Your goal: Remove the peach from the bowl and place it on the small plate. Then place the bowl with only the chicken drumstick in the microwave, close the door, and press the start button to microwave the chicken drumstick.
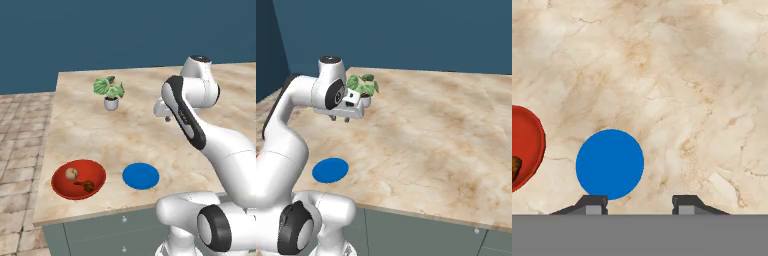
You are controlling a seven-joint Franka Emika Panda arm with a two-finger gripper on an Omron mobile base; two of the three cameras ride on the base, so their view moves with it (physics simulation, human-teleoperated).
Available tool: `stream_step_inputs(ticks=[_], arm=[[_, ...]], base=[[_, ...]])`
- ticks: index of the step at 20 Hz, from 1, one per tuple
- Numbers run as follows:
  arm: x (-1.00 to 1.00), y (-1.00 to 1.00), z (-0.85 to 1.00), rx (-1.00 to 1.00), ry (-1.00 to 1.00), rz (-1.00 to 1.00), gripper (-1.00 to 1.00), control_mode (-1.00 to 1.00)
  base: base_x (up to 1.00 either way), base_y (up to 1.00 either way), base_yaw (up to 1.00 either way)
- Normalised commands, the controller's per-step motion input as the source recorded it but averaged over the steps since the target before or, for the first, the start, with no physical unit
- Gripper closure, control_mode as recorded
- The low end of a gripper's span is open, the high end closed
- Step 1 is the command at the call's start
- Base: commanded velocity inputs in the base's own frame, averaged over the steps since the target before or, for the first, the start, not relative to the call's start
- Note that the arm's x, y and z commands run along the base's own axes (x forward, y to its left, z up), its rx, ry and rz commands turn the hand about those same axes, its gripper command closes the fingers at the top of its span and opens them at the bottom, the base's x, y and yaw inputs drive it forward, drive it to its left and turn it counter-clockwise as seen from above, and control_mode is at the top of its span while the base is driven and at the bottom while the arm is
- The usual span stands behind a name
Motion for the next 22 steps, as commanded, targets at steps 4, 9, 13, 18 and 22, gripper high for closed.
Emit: stream_step_inputs(ticks=[4, 9, 13, 18, 22], arm=[[-0.73, 0.42, -0.13, -0.08, -0.14, 0.03, -1.0, -1.0], [-0.4, 1.0, -0.52, -0.18, -0.07, 0.0, -1.0, -1.0], [0.07, 1.0, -0.46, -0.11, -0.08, 0.03, -1.0, -1.0], [0.12, 0.98, -0.15, -0.01, 0.03, 0.11, -1.0, -1.0], [0.01, 0.92, 0.0, -0.08, 0.0, 0.01, -1.0, -1.0]], base=[[0.0, 0.0, 0.0], [0.0, 0.0, 0.0], [0.0, 0.0, 0.0], [0.0, 0.0, 0.0], [0.0, 0.0, 0.0]])
